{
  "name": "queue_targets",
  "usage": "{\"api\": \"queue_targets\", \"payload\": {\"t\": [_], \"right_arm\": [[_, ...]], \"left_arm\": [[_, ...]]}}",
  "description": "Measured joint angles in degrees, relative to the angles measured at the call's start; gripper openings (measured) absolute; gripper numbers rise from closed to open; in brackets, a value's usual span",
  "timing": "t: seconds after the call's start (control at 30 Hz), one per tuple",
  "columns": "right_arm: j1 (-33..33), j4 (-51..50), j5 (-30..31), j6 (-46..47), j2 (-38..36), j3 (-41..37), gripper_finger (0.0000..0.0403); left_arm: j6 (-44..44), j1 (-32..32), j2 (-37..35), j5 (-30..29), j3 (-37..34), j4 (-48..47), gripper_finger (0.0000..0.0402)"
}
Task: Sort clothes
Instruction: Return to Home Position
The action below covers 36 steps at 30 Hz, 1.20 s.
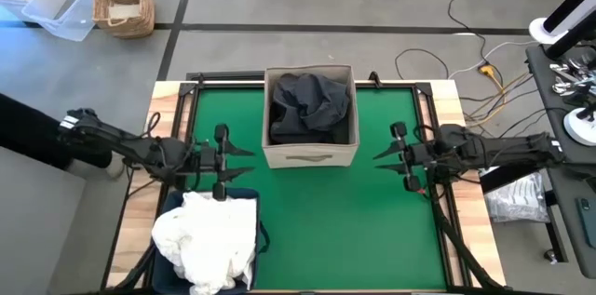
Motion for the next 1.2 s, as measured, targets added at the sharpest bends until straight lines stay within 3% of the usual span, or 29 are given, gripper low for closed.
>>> {"api": "queue_targets", "payload": {"t": [0.37, 0.87, 1.2], "right_arm": [[0.0, 1.38, -1.56, 1.8, -7.23, -3.63, 0.0064], [0.0, 1.33, -2.18, 3.61, -18.49, -9.65, 0.0074], [0.0, 0.94, -2.21, 4.72, -21.42, -12.07, 0.0069]], "left_arm": [[3.94, 0.04, -6.55, -1.32, -12.37, 14.48, 0.0135], [4.77, 0.09, -18.14, -3.38, -24.37, 21.44, 0.0135], [2.84, 0.09, -23.07, -3.36, -30.45, 23.87, 0.0135]]}}
